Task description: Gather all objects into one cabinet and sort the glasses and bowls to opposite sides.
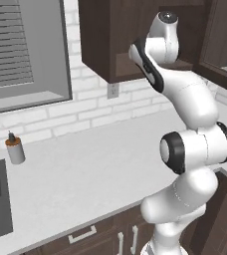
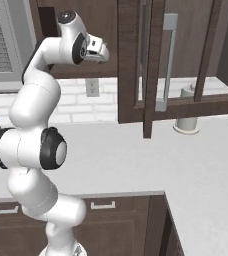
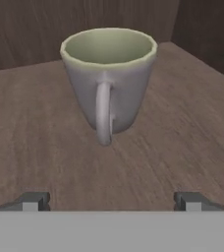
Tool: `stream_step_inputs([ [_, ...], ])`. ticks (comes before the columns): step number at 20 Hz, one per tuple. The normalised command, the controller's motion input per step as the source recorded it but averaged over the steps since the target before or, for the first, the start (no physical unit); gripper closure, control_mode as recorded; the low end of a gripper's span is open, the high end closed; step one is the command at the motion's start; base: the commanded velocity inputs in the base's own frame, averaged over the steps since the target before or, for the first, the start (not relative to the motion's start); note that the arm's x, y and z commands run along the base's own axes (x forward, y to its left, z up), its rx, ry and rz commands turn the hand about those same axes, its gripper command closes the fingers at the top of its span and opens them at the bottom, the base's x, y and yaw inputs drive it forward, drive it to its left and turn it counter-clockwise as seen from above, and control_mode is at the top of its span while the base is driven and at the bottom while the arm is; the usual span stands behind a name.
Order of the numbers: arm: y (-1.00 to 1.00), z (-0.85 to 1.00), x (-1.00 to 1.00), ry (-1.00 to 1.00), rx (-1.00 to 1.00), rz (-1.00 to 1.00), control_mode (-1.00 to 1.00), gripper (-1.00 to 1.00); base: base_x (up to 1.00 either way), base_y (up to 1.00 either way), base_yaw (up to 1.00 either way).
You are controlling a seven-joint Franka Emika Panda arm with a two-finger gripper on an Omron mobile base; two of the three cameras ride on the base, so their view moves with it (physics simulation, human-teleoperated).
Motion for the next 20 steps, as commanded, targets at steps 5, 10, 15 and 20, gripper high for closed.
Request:
stream_step_inputs([
  [5, 0.00, 0.00, 0.17, 0.00, 0.00, 0.00, -1.00, -1.00, 0.00, 0.00, 0.00],
  [10, 0.00, 0.00, 0.10, -0.04, 0.00, -0.02, -1.00, -1.00, 0.00, 0.00, 0.00],
  [15, -0.03, 0.00, 0.02, -0.12, 0.00, -0.03, -1.00, -1.00, 0.00, 0.00, 0.00],
  [20, 0.00, 0.00, 0.00, -0.14, 0.00, -0.02, -1.00, -1.00, 0.00, 0.00, 0.00],
])
